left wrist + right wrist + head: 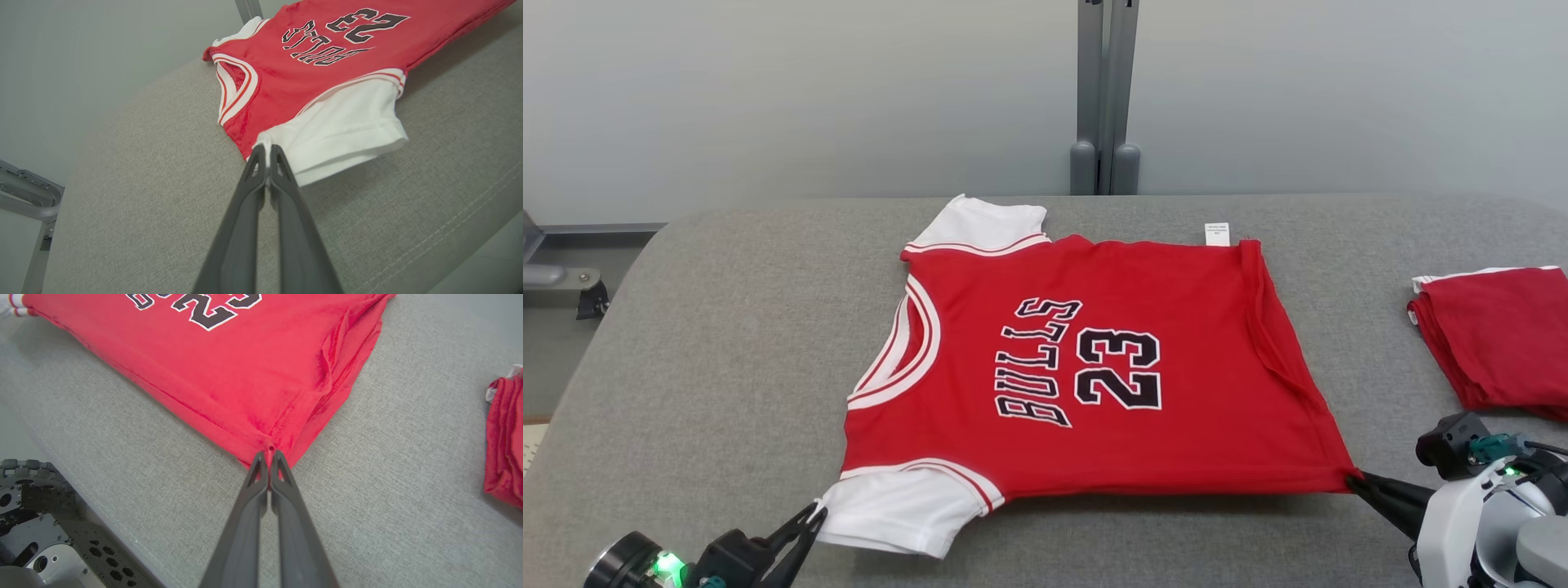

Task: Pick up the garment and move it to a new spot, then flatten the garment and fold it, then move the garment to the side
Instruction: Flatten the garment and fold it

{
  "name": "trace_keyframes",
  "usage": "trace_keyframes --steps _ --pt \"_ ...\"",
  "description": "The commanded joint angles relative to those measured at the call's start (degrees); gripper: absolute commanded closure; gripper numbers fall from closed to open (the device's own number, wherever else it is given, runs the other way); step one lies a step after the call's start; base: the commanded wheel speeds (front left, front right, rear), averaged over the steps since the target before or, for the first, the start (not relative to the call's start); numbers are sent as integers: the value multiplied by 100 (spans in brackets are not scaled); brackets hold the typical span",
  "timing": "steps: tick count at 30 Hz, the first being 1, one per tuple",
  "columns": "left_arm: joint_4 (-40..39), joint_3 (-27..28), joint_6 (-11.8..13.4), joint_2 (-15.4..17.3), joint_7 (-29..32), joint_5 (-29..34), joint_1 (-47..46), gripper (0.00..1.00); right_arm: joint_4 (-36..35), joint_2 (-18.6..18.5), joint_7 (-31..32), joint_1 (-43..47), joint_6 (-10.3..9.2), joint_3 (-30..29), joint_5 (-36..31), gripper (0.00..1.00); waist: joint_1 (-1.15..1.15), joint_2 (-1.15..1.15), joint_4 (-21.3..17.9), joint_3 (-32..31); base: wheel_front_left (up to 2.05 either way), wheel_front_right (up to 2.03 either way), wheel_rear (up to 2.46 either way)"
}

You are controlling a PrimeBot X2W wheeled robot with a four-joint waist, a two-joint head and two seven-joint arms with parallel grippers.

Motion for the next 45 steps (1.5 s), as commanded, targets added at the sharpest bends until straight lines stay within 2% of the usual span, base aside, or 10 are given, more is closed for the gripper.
trace_keyframes --steps 1,6,16,24,31,39,43,44,45 --pt "-110 16 55 102 60 66 19 100 -65 -78 9 -88 -8 25 65 100 0 0 -31 25 0 0 0" --pt "-263 76 190 126 196 139 -290 100 -45 -87 -61 -399 -8 47 42 100 0 0 -111 141 0 0 0" --pt "74 31 192 -2 375 407 -1227 100 304 160 -70 -1112 -9 81 -53 100 0 0 -253 667 0 0 0" --pt "838 -100 109 -272 508 570 -2326 100 752 418 140 -1654 -8 114 -73 100 0 0 -341 1212 0 0 0" --pt "1640 -436 49 -557 425 745 -3053 100 992 625 172 -1919 -8 130 -139 100 0 0 -379 1478 0 0 0" --pt "2484 -658 38 -878 260 887 -3673 100 1087 751 208 -2099 -8 136 -260 100 0 0 -432 1716 0 0 0" --pt "2912 -678 118 -1057 154 913 -3926 100 1135 819 127 -2184 -8 135 -268 100 0 0 -454 1799 0 0 0" --pt "3024 -657 156 -1100 114 890 -3988 53 1160 838 56 -2225 -8 135 -250 72 0 0 -460 1817 0 0 0" --pt "3103 -647 179 -1140 94 883 -4029 29 1200 849 -5 -2255 -8 134 -245 16 0 0 -463 1830 0 0 0"
